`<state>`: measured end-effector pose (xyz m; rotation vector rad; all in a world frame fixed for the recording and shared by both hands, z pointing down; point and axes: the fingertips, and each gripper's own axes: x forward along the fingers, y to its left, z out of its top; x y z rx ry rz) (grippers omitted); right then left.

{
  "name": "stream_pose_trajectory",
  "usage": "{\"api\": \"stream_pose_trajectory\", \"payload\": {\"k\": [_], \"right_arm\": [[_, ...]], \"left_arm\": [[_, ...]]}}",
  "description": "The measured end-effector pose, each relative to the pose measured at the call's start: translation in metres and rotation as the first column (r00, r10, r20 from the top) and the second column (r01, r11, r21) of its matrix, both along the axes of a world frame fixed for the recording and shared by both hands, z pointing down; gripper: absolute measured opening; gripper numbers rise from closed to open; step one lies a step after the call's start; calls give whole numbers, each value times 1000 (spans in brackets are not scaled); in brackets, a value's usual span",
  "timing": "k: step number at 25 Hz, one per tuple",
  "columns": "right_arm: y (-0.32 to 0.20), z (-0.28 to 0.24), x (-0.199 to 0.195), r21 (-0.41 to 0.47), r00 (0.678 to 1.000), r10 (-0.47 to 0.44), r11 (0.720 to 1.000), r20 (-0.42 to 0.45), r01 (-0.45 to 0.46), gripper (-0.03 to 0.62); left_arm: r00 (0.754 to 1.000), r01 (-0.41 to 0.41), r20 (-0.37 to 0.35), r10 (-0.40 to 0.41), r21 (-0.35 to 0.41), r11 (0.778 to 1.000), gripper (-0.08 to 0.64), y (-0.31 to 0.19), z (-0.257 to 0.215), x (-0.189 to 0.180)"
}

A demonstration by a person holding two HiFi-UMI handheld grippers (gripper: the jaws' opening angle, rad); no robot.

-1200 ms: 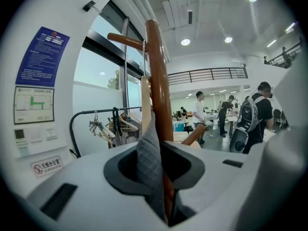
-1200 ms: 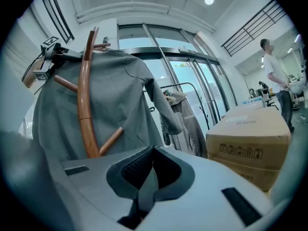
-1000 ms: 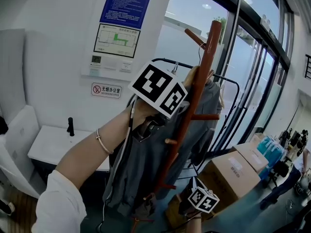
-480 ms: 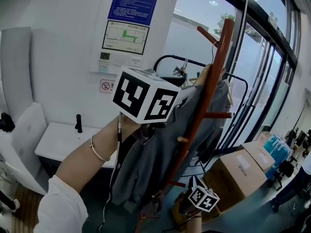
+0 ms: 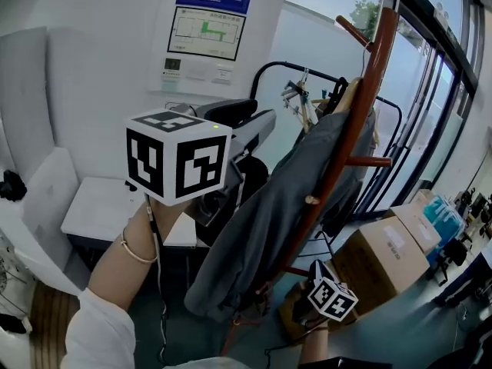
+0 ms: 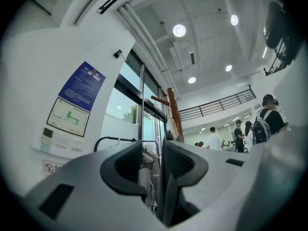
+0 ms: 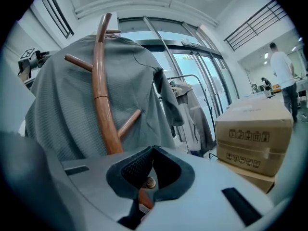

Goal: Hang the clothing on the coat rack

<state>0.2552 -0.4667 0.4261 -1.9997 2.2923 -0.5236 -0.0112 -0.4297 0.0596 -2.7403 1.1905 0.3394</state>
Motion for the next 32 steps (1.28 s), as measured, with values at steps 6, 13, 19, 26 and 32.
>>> {"api": "stream_pose_trajectory", "payload": {"k": [6,13,19,26,32], "right_arm": [[7,5,-7,-13,999,40,999,-14,-40,23],[19,5,-17,-3,997,78,997,4,-78,23],[34,8,-13,4,989,143,990,-42,-143,23],[39,1,-16,44,978,177,984,-109,-173,23],[40,-10,-25,87,984,117,991,-134,-106,23]], "left_arm": [[998,22,-54,-30,-136,990,143,-23,92,-32],[988,100,-97,-122,-208,973,140,-45,178,-56],[968,201,-96,-231,-249,947,50,-36,242,-74],[967,205,-81,-240,-310,928,8,-22,293,-81],[952,245,-82,-296,-377,893,8,-7,325,-80]]}}
